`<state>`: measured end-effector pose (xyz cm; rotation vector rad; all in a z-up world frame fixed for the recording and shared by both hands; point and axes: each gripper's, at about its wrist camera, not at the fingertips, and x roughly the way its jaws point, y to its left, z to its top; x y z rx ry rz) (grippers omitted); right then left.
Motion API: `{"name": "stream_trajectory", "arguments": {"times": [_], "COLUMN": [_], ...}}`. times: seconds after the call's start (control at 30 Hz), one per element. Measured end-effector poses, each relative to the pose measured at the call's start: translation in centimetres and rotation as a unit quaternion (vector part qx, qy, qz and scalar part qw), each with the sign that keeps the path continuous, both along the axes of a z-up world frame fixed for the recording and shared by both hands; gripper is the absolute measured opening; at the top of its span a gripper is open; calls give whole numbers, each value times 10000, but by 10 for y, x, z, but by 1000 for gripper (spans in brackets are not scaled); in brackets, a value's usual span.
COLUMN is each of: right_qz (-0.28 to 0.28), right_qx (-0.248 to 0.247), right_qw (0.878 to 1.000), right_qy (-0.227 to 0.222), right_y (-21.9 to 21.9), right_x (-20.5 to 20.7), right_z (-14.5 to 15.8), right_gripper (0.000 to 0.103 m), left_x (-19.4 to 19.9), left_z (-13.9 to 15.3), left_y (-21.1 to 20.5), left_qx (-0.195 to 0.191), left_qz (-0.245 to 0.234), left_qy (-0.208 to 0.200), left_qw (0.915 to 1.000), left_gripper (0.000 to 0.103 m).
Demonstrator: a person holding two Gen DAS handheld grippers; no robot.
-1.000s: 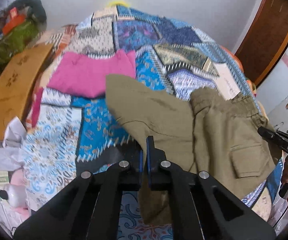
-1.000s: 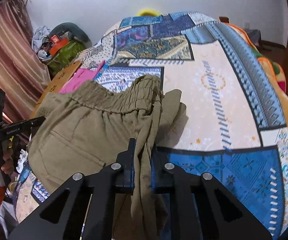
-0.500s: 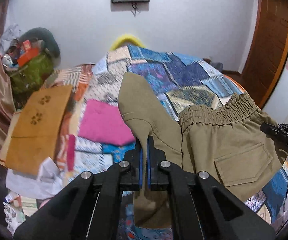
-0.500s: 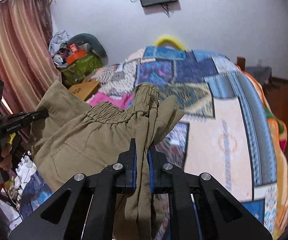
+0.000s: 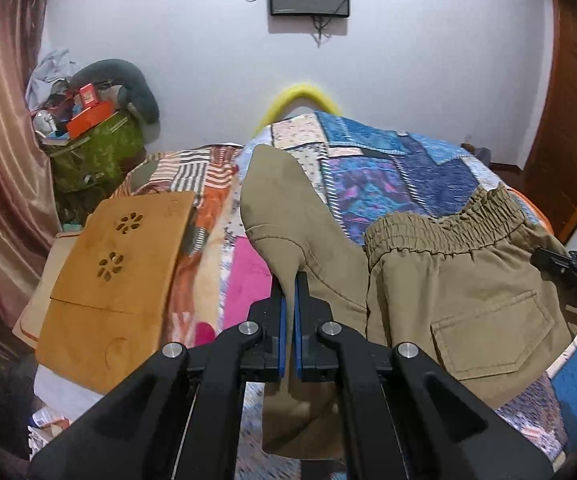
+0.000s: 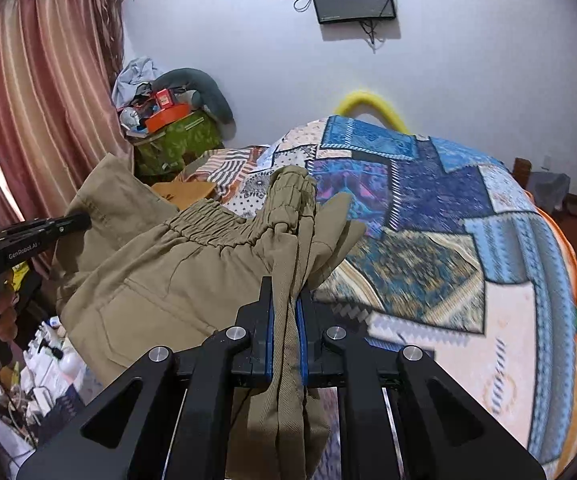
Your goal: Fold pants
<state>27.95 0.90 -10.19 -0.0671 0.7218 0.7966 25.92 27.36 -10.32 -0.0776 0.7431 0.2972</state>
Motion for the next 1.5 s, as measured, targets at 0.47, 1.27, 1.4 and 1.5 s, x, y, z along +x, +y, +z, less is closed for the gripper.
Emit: {"name": "stream_trajectory", "arguments": {"times": [0.47,1.27,1.4,1.5], "right_qz": [90,168,-31,-39], "right_qx": [-369,-825,-654,-457], "right_qw": [9992,9942,9962,9980], "right_qy": [77,666,566,432], "right_y": [93,74,57,43], "right_x": [64,60,49,36], "right_z": [-48,-94,-68,-42], "right_gripper": [8,42,43,43], "left_x": [85,56,35,16], "left_z": [-68,-154,-119,-85], "left_y": [80,120,101,81], "left_qx": [35,-830,-784,-674], "left_qz": [531,919,740,578], "left_qy": [211,1167,992,761], "left_qw": [9984,9854,9892,9931], "left_gripper": [3,19,19,19]}}
